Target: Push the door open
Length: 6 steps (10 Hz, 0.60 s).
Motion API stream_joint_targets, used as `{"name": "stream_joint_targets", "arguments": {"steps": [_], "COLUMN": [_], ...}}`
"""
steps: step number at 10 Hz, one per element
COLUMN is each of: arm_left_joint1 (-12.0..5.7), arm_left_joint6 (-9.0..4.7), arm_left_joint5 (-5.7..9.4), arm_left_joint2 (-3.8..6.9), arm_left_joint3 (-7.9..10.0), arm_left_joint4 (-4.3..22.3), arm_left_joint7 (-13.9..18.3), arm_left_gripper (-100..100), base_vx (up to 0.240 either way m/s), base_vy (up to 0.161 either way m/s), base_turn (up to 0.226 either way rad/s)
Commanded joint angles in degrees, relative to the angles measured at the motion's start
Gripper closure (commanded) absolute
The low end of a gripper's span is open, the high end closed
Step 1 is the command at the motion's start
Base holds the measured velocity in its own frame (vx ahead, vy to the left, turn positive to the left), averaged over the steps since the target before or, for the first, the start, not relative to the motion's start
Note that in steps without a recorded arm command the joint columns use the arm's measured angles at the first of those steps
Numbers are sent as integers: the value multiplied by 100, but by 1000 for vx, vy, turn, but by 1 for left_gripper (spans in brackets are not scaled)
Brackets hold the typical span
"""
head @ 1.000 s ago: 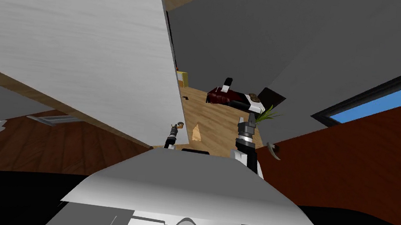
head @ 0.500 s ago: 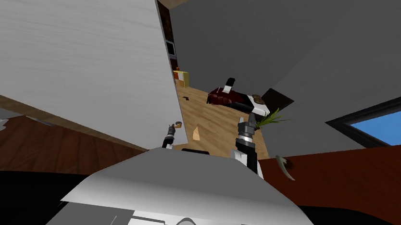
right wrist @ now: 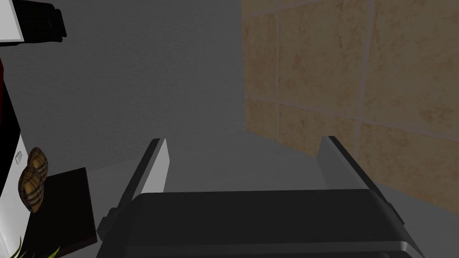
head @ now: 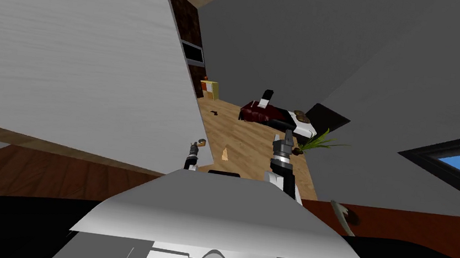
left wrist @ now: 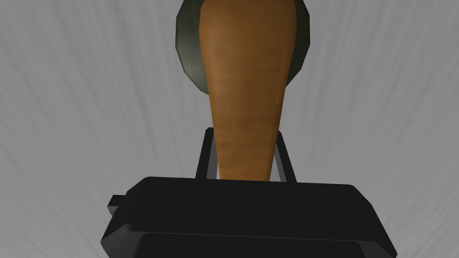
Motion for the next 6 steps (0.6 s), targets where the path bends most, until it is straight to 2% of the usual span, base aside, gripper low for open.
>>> {"name": "stream_joint_targets", "arguments": {"steps": [1,4,6], "arm_left_joint1": [-72,-85,-93], "arm_left_joint6": [-121,-127,-130], "arm_left_joint5": [71,159,210], "arm_left_joint2": [64,1,-53], "arm_left_joint3": [171,355,463], "arm_left_joint4": [115,136,148], "arm_left_joint7": [-22,-77,-109], "arm_left_gripper": [100,100,100], "base_vx": [198,200,170], "base_vy": [-57,-28,-68], "base_turn": [54,69,72]}}
